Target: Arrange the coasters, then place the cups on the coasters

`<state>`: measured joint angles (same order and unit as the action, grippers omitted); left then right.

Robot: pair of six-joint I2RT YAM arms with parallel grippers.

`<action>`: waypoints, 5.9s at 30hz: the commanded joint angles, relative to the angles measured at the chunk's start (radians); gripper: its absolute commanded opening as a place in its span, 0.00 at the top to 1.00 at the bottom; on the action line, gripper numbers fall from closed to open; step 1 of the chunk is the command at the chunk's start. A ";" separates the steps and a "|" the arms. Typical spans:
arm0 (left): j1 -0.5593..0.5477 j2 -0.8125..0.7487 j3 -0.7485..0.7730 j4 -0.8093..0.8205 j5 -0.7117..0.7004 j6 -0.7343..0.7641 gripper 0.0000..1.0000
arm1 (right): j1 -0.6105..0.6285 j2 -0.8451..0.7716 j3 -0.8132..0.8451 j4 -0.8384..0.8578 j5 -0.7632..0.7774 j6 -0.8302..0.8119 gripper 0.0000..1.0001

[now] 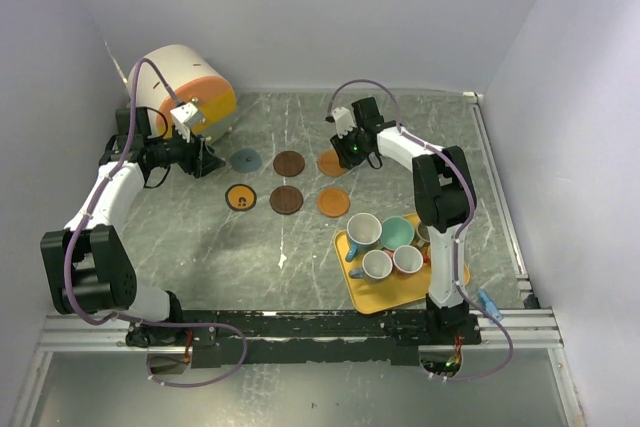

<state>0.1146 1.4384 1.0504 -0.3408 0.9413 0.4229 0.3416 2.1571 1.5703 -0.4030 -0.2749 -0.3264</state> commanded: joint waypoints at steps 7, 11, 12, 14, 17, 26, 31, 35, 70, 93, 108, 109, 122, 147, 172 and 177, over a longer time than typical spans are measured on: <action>0.009 -0.013 -0.015 0.019 0.039 0.026 0.32 | 0.012 0.059 -0.002 -0.117 0.020 0.020 0.68; 0.010 -0.016 -0.016 0.020 0.040 0.026 0.32 | 0.013 0.058 0.015 -0.122 0.009 0.030 0.68; 0.008 -0.016 -0.016 0.020 0.039 0.025 0.32 | 0.014 0.057 0.018 -0.124 0.007 0.030 0.68; 0.009 -0.016 -0.017 0.022 0.039 0.026 0.32 | 0.015 0.056 0.020 -0.130 0.001 0.030 0.68; 0.008 -0.015 -0.017 0.022 0.040 0.024 0.32 | 0.023 0.058 0.024 -0.132 0.000 0.030 0.68; 0.009 -0.018 -0.018 0.025 0.037 0.024 0.32 | 0.014 0.037 0.070 -0.126 0.039 0.044 0.66; 0.008 -0.016 -0.020 0.031 0.034 0.020 0.32 | -0.012 -0.003 0.148 -0.151 0.028 0.050 0.61; 0.008 -0.017 -0.018 0.031 0.032 0.018 0.32 | -0.036 -0.082 0.147 -0.179 0.003 0.009 0.57; -0.019 -0.125 -0.061 0.036 -0.061 0.003 0.10 | 0.178 -0.740 -0.439 -0.493 0.006 -0.330 0.43; -0.091 -0.153 -0.061 -0.039 -0.124 0.082 0.12 | 0.181 -0.757 -0.520 -0.382 -0.048 -0.246 0.79; -0.175 -0.197 -0.011 -0.122 -0.109 0.090 0.12 | 0.181 -0.733 -0.317 -0.450 -0.115 -0.153 1.00; -0.182 -0.199 0.001 -0.129 -0.102 0.086 0.12 | 0.181 -0.719 -0.288 -0.445 -0.115 -0.133 1.00; -0.372 -0.209 0.121 -0.258 -0.123 0.185 0.14 | 0.188 -0.459 0.059 -0.296 0.012 0.199 1.00; -0.647 0.031 0.215 -0.167 -0.527 0.142 0.36 | 0.257 -0.350 0.204 -0.307 0.048 0.317 1.00; -0.556 -0.026 0.115 -0.101 -0.413 0.190 0.93 | 0.250 -0.380 0.190 -0.326 -0.084 0.245 0.59; -0.380 -0.059 0.067 -0.023 -0.324 0.152 0.93 | 0.193 -0.404 0.182 -0.323 -0.159 0.227 0.57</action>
<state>-0.3866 1.4540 1.1389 -0.4995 0.5053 0.5941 0.5797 1.8065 1.7477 -0.7422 -0.3580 -0.0731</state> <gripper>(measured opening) 0.243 0.422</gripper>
